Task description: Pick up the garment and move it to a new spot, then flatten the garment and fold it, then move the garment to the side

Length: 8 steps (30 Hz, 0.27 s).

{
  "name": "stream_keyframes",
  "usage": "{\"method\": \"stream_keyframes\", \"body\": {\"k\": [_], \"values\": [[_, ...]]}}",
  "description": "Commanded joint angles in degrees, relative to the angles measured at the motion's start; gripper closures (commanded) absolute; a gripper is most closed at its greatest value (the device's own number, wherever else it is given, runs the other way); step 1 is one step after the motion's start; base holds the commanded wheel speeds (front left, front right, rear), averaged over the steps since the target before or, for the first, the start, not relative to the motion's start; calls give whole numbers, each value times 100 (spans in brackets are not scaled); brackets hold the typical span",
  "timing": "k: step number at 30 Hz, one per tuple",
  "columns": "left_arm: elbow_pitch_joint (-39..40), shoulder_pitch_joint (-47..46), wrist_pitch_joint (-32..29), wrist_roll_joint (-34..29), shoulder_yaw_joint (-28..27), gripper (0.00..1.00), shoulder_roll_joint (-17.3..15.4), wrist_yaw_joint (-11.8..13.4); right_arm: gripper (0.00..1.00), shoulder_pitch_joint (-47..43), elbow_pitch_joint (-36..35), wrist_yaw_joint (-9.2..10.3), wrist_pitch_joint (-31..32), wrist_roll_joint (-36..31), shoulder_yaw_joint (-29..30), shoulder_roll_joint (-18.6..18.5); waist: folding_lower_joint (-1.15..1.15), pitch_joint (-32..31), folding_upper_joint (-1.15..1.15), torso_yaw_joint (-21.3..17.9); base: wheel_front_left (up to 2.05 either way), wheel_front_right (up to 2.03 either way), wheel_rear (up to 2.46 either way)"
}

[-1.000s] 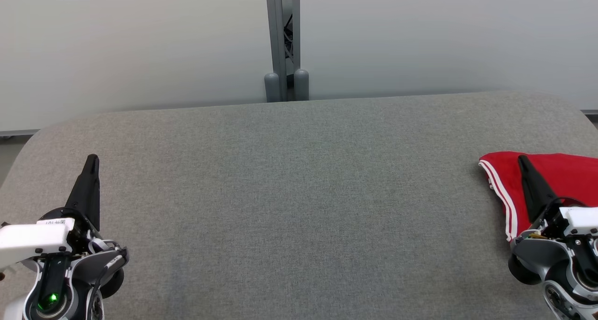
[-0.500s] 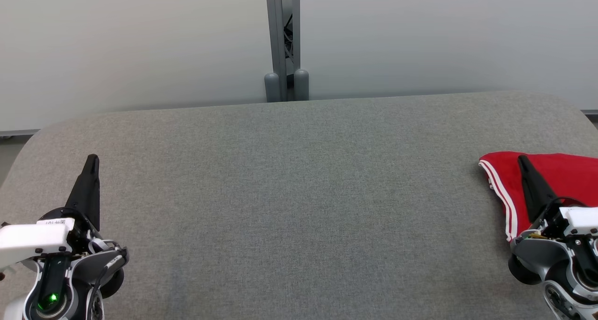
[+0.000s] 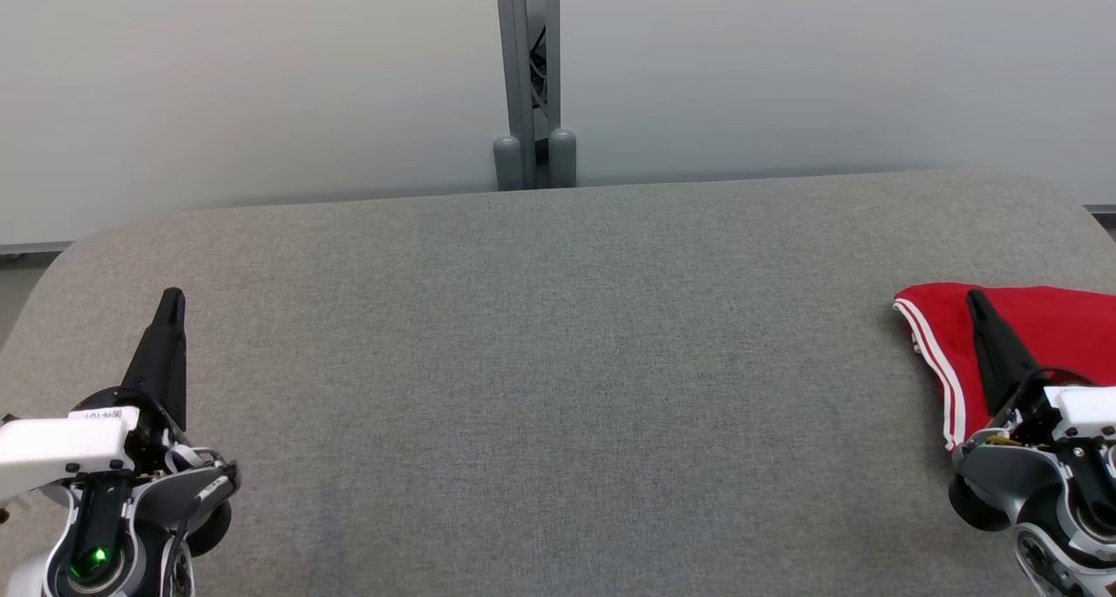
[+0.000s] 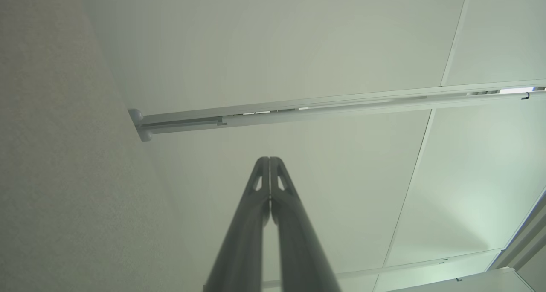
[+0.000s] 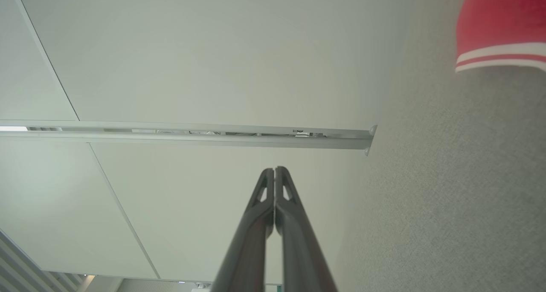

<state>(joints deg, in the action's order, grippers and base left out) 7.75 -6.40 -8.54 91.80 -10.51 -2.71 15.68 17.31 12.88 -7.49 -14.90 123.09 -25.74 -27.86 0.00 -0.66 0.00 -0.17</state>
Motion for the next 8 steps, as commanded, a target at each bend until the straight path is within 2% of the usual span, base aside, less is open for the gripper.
{"method": "stream_keyframes", "body": {"k": [1, 8], "values": [[21, -93, -4, -8, -27, 100, -13, -7, 100, 37, 12, 0, -20, 11, 11, -36, 0, 0, 0, 0, 0, 0, 0], [21, -93, -3, -8, -27, 100, -13, -7, 100, 37, 12, 0, -20, 10, 11, -36, 0, 0, 0, 0, 0, 0, 0]]}}
